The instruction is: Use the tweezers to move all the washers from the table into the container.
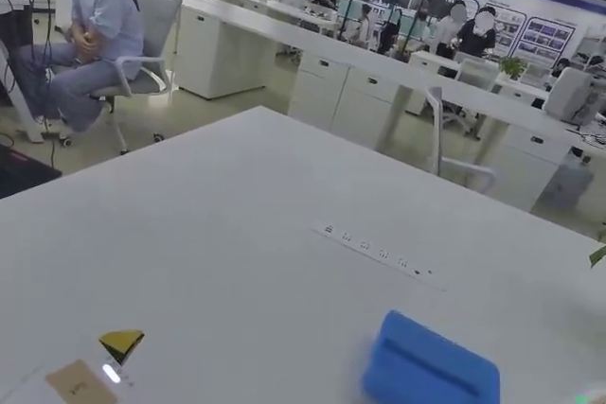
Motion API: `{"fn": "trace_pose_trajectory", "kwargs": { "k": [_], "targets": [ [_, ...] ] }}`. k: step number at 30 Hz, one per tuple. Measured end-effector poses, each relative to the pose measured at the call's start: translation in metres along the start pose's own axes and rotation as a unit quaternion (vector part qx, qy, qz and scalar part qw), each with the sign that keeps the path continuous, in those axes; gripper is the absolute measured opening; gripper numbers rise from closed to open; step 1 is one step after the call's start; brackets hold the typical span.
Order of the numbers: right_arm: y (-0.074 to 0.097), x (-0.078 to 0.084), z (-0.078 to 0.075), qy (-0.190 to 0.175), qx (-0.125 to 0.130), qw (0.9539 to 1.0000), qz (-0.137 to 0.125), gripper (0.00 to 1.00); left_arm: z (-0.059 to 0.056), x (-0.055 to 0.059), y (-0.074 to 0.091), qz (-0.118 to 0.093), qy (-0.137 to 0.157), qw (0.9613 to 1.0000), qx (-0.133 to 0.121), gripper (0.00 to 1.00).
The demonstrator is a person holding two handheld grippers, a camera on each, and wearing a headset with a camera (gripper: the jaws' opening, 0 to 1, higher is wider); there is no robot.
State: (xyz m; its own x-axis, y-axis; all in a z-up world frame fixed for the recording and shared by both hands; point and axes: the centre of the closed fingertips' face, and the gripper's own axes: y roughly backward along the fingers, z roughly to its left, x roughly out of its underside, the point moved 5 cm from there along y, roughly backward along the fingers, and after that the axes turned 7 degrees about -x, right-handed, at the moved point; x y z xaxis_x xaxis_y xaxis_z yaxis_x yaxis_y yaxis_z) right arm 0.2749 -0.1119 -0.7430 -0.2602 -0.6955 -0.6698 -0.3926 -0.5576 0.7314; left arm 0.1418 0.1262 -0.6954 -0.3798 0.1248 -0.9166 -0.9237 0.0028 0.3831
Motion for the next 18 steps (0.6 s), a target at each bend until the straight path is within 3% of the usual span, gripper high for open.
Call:
{"fn": "trace_pose_trajectory", "kwargs": {
  "k": [3,9,11,18],
  "targets": [
    [-0.006,0.013,0.004,0.013,-0.03,0.9988,0.035,0.02,0.0,0.0,0.001,0.0,-0.004,1.0,-0.001,0.89],
    [-0.012,0.029,0.014,0.074,-0.05,0.9915,0.094,0.02,0.001,0.0,0.002,-0.002,-0.003,1.0,-0.005,0.89],
    [-0.018,0.031,0.021,0.088,-0.078,0.9881,0.1,0.02,0.001,0.001,0.002,-0.001,-0.001,1.0,-0.005,0.89],
    [-0.041,0.028,0.036,0.155,-0.118,0.9749,0.107,0.02,0.002,0.003,0.002,0.005,-0.003,0.9999,-0.008,0.89]
  ]
}}
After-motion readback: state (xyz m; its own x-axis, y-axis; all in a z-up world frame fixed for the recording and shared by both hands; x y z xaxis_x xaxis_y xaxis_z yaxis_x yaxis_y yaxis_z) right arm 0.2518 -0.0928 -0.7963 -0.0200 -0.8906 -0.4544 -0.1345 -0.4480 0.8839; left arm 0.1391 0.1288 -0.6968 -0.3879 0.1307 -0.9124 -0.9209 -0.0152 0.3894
